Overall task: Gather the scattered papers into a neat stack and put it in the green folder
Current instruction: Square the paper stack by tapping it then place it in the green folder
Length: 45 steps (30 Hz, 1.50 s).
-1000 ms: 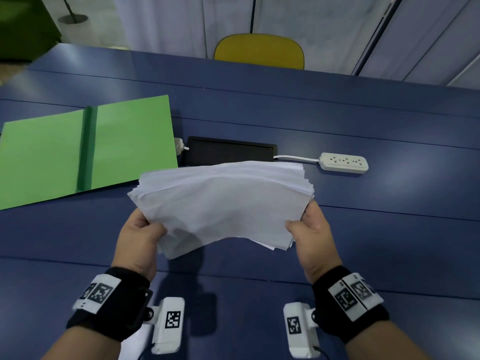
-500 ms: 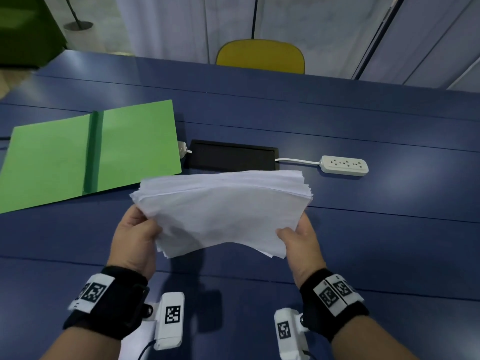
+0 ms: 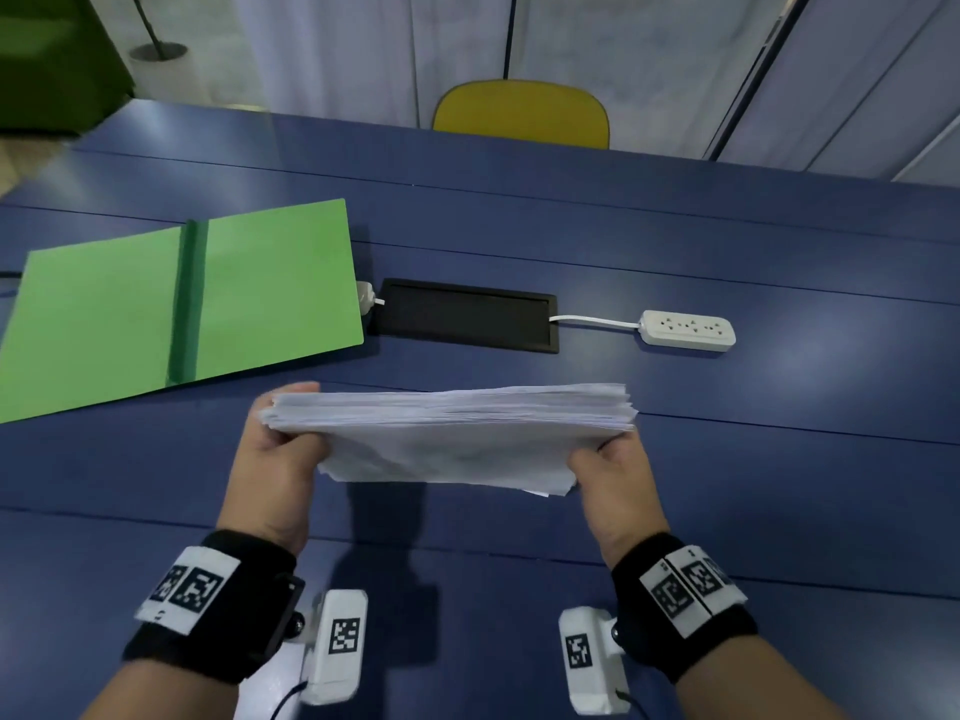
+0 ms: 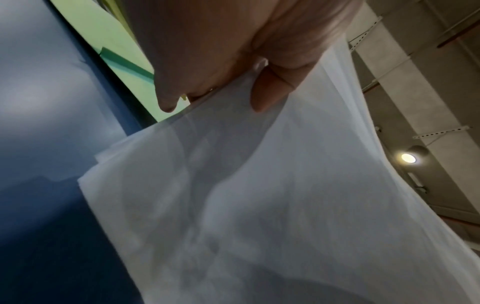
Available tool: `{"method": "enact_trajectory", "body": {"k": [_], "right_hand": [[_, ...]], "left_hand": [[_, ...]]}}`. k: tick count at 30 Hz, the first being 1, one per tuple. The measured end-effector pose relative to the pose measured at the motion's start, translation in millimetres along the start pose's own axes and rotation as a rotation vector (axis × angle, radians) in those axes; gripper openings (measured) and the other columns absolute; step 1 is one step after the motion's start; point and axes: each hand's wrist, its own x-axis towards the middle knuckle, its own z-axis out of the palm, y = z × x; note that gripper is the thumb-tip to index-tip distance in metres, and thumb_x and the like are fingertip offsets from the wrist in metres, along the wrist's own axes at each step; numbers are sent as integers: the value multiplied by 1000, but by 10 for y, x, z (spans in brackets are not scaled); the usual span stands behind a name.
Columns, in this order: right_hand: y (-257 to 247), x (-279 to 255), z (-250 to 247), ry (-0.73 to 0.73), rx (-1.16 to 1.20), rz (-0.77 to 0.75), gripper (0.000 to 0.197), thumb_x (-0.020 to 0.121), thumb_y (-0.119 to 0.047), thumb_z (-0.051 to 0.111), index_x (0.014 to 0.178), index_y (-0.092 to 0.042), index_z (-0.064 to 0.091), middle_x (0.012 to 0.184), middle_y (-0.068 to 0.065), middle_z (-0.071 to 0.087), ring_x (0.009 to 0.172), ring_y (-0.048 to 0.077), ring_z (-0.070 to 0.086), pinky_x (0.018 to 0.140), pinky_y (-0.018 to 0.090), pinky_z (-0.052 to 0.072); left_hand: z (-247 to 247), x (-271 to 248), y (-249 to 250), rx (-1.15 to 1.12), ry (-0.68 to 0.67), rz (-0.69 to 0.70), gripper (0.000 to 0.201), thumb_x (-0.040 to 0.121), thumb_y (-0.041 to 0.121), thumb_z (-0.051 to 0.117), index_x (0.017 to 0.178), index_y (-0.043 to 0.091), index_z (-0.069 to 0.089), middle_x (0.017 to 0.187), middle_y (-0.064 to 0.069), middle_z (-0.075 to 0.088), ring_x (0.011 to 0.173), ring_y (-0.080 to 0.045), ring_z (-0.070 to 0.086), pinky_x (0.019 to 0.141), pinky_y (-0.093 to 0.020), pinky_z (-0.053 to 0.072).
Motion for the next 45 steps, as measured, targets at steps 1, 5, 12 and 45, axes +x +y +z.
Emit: {"method": "enact_trajectory", "body": {"k": [1, 5, 12, 45], "right_hand": [[-36, -6, -5, -1, 32, -7, 50, 87, 17, 45, 127, -11, 57, 94, -6, 69, 74, -5, 64, 70, 13, 52], [-118, -25, 10, -13, 108, -8, 60, 91, 15, 45, 133, -28, 53, 107, -7, 66, 92, 7, 62, 83, 26, 51], [-102, 10, 66, -35, 113, 21, 62, 79, 1, 53, 133, -27, 57, 123, -6, 66, 106, 10, 60, 95, 25, 46], [60, -7, 3, -38, 87, -20, 36, 92, -7, 66, 123, -25, 65, 119, -8, 69, 112, 11, 64, 99, 28, 48]], "left_hand": [[1, -2, 27, -20, 13, 13, 48, 75, -12, 52, 113, 17, 60, 103, -2, 68, 93, -13, 61, 85, -28, 46], [-57, 27, 65, -52, 4, 82, 61, 74, -8, 53, 113, 38, 63, 118, -3, 68, 105, -19, 61, 93, -35, 46], [-71, 75, 15, -134, 36, 55, 62, 78, -17, 49, 115, 32, 56, 123, -6, 68, 116, -24, 60, 87, -28, 47], [-28, -36, -9, 87, 42, 8, 45, 82, -22, 52, 115, 6, 64, 96, 2, 69, 85, -4, 65, 77, -13, 52]]}}
